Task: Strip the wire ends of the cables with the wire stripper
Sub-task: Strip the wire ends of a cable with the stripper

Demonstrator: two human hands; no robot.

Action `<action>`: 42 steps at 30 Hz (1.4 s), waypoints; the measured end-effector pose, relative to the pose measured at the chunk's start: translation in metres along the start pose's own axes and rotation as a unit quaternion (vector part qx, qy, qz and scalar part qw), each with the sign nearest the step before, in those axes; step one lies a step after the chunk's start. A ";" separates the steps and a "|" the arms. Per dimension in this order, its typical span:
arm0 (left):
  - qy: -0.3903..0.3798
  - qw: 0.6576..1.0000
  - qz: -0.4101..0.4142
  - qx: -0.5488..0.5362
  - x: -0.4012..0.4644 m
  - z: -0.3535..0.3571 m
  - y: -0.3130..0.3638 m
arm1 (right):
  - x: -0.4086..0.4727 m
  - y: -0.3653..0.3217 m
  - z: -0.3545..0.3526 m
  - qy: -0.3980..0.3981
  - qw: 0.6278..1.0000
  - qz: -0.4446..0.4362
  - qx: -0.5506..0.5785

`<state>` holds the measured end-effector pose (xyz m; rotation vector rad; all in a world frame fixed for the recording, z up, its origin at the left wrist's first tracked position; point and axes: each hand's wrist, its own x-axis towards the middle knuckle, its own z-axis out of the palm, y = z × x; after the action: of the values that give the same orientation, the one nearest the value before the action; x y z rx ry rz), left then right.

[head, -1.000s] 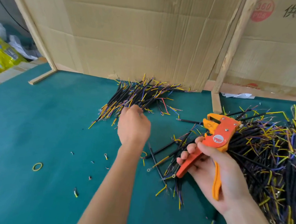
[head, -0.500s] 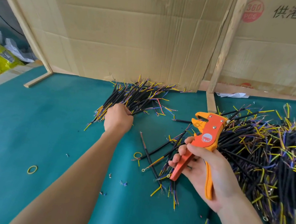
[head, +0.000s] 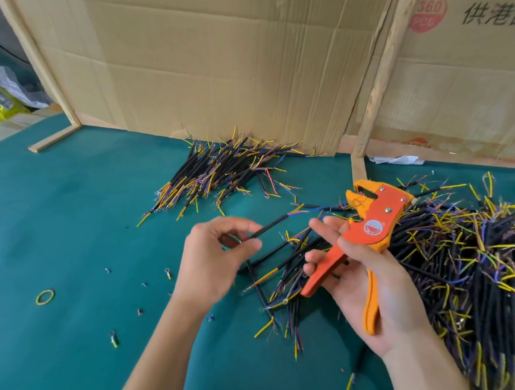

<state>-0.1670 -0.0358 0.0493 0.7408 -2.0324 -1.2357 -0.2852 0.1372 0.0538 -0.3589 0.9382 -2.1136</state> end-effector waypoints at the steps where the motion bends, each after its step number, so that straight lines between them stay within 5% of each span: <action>1: -0.005 1.000 -0.001 0.003 -0.005 0.000 -0.001 | 0.000 -0.001 -0.001 -0.002 1.000 -0.005 -0.001; 9: -0.023 0.992 0.052 0.113 -0.018 0.009 0.009 | 0.000 0.002 -0.002 -0.019 0.999 0.003 -0.045; 18: 0.000 0.994 0.006 -0.112 -0.008 0.042 0.026 | 0.000 0.002 -0.004 -0.029 0.997 0.013 -0.069; 29: 0.145 0.985 -0.004 -0.097 0.000 0.055 0.015 | -0.002 0.002 -0.003 -0.014 0.997 0.050 -0.063; 42: 0.055 0.971 -0.017 -0.232 0.001 0.046 0.015 | -0.005 0.003 0.001 -0.054 0.984 0.109 -0.131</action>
<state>-0.2044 -0.0050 0.0464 0.6002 -1.5588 -1.5765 -0.2798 0.1392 0.0532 -0.4761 1.1410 -1.7592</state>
